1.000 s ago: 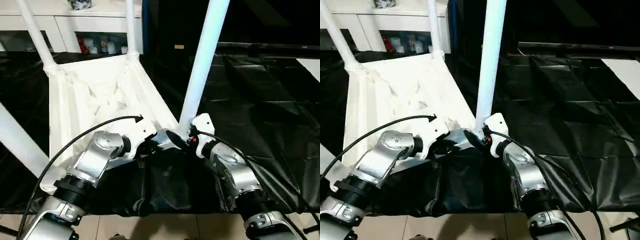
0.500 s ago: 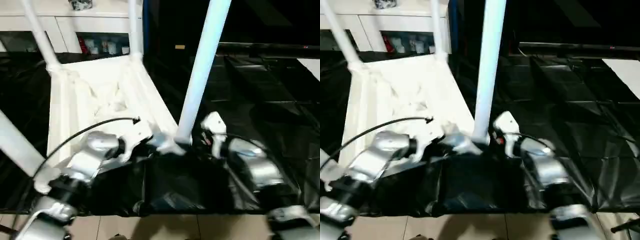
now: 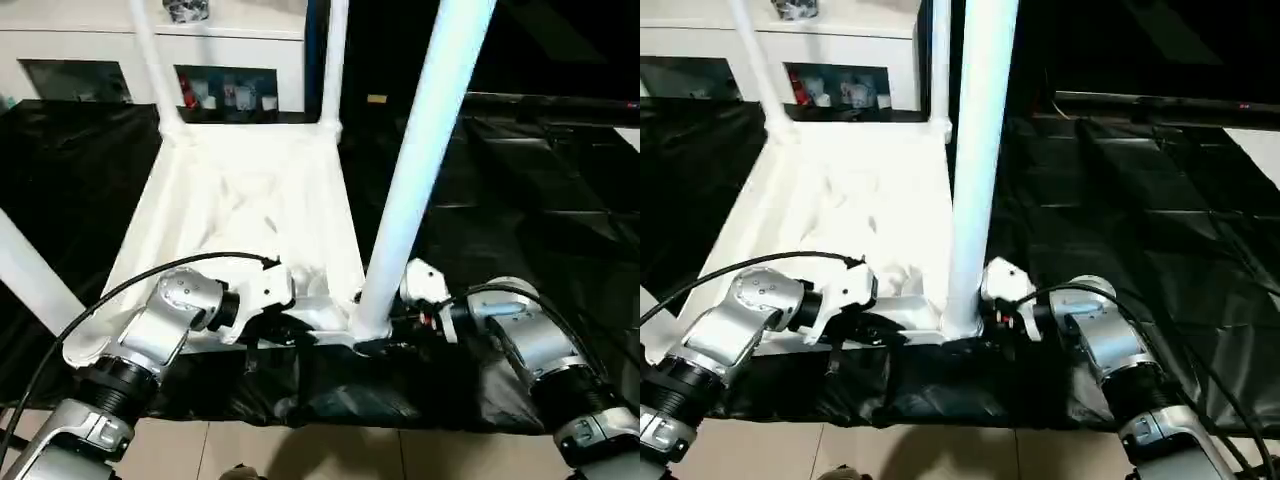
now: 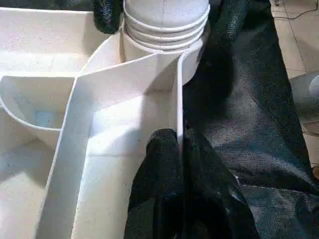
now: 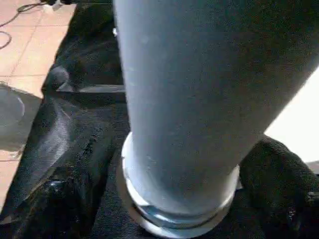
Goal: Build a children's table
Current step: Rotate leg to tighten
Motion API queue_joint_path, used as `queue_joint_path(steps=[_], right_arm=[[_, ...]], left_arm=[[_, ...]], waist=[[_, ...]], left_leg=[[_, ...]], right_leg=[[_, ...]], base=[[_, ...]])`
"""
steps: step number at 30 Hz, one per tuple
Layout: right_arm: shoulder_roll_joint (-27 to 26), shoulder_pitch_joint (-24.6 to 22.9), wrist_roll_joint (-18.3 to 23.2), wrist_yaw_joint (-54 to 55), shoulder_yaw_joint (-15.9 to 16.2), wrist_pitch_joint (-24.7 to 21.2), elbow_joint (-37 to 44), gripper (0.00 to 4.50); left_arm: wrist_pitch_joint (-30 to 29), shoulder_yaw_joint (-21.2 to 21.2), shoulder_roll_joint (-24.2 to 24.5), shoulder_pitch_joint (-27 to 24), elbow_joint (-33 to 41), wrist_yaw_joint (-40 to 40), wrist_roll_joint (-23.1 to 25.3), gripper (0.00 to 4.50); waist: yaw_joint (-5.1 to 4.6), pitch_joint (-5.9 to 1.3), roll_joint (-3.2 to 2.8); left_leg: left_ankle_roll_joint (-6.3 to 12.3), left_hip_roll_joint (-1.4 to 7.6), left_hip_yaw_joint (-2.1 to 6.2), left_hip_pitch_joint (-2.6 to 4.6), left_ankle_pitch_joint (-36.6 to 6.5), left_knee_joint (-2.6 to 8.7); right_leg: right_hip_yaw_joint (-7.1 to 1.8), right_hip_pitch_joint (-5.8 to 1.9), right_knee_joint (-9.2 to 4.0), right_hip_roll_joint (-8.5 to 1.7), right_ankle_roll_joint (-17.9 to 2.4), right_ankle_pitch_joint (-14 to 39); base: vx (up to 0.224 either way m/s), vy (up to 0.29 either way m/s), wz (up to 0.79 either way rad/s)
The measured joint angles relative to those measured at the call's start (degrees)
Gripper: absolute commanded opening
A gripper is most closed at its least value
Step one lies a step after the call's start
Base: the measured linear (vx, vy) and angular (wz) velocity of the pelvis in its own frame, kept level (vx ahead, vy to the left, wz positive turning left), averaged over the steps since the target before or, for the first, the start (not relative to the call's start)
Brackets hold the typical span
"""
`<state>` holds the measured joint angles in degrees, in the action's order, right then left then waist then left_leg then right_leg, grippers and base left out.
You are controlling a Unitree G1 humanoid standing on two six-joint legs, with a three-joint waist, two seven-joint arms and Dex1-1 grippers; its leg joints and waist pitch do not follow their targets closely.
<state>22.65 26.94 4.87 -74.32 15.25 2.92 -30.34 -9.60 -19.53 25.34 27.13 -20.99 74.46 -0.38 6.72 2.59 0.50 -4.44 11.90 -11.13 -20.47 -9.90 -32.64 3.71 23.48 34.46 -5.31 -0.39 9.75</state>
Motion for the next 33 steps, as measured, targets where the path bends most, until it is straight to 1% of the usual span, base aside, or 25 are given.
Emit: queue_joint_path(steps=[3, 5, 6, 7, 8, 13, 17, 20, 21, 22, 23, 27, 30, 31, 32, 33], right_arm=[[0.01, 0.0, 0.26, -0.55, 0.02, -0.05, 0.0, 3.29], [0.01, 0.0, 0.52, -1.06, 0.11, -0.06, 0.11, 3.25], [0.03, 0.0, 0.56, -1.26, 0.28, -0.06, 0.3, 3.02], [0.03, 0.0, 0.56, -1.29, 0.34, -0.09, 0.38, 3.02], [0.03, -0.01, 0.58, -1.3, 0.35, -0.11, 0.39, 2.85], [-0.19, -0.73, 1.38, -1.17, -0.02, -0.66, 0.61, 2.72], [-1.92, -2.61, 1.82, 1.49, -1.85, -1.81, 1.04, 2.69], [-5.63, -2.71, 0.85, 12.74, -5.07, -2.51, -1.43, 2.69], [-7.82, -2.49, 0.15, 18.68, -6.42, -2.72, -2.56, 2.69], [-8.88, -2.29, -0.17, 22.1, -6.91, -2.98, -3.09, 2.69], [-9.77, -2.09, -0.33, 25.01, -7.34, -3.62, -3.56, 2.69], [-15.67, -2.16, -2.18, 39.57, -10.34, -5.41, -3.68, 2.68], [-17.94, -2.64, -2.87, 44.2, -11.58, -4.79, -3.58, 2.68], [-18.38, -2.82, -3.0, 44.8, -11.81, -4.47, -3.53, 3.24], [-18.5, -2.89, -3.04, 44.94, -11.93, -4.36, -3.49, 3.24], [-18.61, -2.9, -3.01, 44.99, -11.93, -4.16, -3.48, 3.38]], left_arm=[[-0.05, 0.0, 0.24, -0.04, 0.0, 0.51, -0.28, 0.0], [-0.2, 0.0, 0.54, -0.11, 0.01, 1.2, -0.6, 0.0], [-0.22, 0.0, 0.67, -0.13, 0.01, 1.51, -0.7, 0.0], [-0.22, 0.0, 0.72, -0.13, 0.01, 1.59, -0.74, 0.0], [-0.23, 0.01, 0.72, -0.13, 0.0, 1.6, -0.75, 0.0], [-0.75, 0.13, 0.63, -0.13, -0.09, 1.85, -0.91, 0.0], [-0.8, 0.47, -0.35, -0.11, -0.75, -0.15, -0.57, 0.0], [-2.69, 2.41, -3.33, 0.66, -2.6, -7.49, 1.15, 0.0], [-3.78, 3.07, -4.71, 0.98, -3.07, -11.12, 1.98, 0.0], [-4.63, 3.26, -5.52, 1.32, -3.37, -12.83, 2.32, 0.0], [-5.51, 3.31, -6.27, 1.55, -3.53, -14.46, 2.48, 0.0], [-8.57, 4.14, -10.13, 2.2, -3.63, -22.15, 4.55, 0.0], [-9.45, 4.23, -11.62, 2.4, -3.69, -24.11, 5.24, 0.0], [-9.5, 4.3, -11.7, 2.4, -3.69, -24.1, 5.34, 0.0], [-9.51, 4.33, -11.75, 2.4, -3.69, -24.08, 5.35, 0.0], [-9.51, 4.31, -11.86, 2.43, -3.68, -24.09, 5.36, 0.0]], waist=[[0.04, 0.0, 0.0], [0.05, 0.0, 0.0], [0.07, 0.0, 0.0], [0.07, 0.0, 0.0], [0.06, 0.0, 0.0], [0.08, -0.01, 0.01], [0.1, -0.07, -0.12], [-0.58, -0.08, -0.17], [-1.18, -0.08, -0.15], [-1.64, -0.07, -0.13], [-1.85, -0.07, -0.14], [-2.45, -0.08, -0.15], [-2.49, -0.11, -0.18], [-2.49, -0.11, -0.18], [-2.47, -0.12, -0.19], [-2.43, -0.13, -0.2]], left_leg=[[0.0, 0.0, 0.0, 0.0, 0.0, 0.0], [0.0, 0.0, 0.0, -0.01, 0.0, 0.0], [0.0, 0.0, 0.0, -0.01, 0.0, 0.0], [0.0, 0.0, 0.0, -0.01, 0.0, 0.0], [0.0, 0.0, 0.0, -0.01, 0.0, -0.01], [0.0, 0.0, 0.0, 0.0, 0.0, -0.01], [0.0, -0.02, -0.02, 0.16, 0.0, -0.01], [-0.01, -0.04, -0.02, 0.44, 0.0, -0.01], [-0.02, -0.05, 0.0, 0.46, 0.0, 0.01], [-0.02, -0.05, 0.02, 0.46, 0.0, 0.01], [-0.02, -0.06, 0.05, 0.46, 0.0, 0.02], [-0.02, -0.09, 0.25, 0.46, 0.0, 0.09], [-0.01, -0.18, 0.25, 0.46, 0.0, 0.07], [-0.01, -0.21, 0.25, 0.46, 0.0, 0.07], [-0.01, -0.23, 0.25, 0.46, 0.0, 0.07], [0.0, -0.24, 0.25, 0.46, 0.0, 0.07]], right_leg=[[0.0, 0.0, 0.0, 0.0, 0.01, 0.0], [0.0, 0.0, -0.01, 0.0, 0.01, 0.01], [0.0, 0.0, -0.01, 0.0, 0.01, 0.01], [0.0, 0.0, -0.01, 0.0, 0.01, 0.01], [0.0, 0.0, -0.01, 0.0, 0.01, 0.01], [0.0, -0.01, -0.01, 0.0, 0.02, 0.01], [-0.03, -0.15, -0.01, -0.03, 0.02, 0.01], [-0.05, -0.33, 0.0, -0.03, 0.24, 0.14], [-0.04, -0.34, 0.0, -0.02, 0.24, 0.14], [-0.02, -0.33, -0.03, -0.02, 0.24, 0.14], [-0.01, -0.33, -0.07, -0.02, 0.24, 0.14], [0.15, -0.34, -0.42, -0.02, 0.25, 0.15], [0.02, -0.34, -0.51, -0.02, 0.25, 0.15], [-0.01, -0.34, -0.52, -0.03, 0.25, 0.15], [-0.03, -0.34, -0.52, -0.04, 0.25, 0.15], [-0.04, -0.34, -0.52, -0.04, 0.25, 0.15]], base=[[0.0, 0.0, 0.0], [0.0, 0.0, 0.0], [0.0, 0.0, 0.0], [0.0, 0.0, 0.0], [0.0, 0.0, 0.0], [0.0, 0.0, 0.0], [0.0, 0.0, 0.0], [0.0, 0.0, 0.0], [0.0, 0.0, 0.0], [0.0, 0.0, 0.0], [0.0, 0.0, 0.0], [0.0, 0.0, 0.0], [0.0, 0.0, 0.0], [0.0, 0.0, 0.0], [0.0, 0.0, 0.0], [0.0, 0.0, 0.0]])
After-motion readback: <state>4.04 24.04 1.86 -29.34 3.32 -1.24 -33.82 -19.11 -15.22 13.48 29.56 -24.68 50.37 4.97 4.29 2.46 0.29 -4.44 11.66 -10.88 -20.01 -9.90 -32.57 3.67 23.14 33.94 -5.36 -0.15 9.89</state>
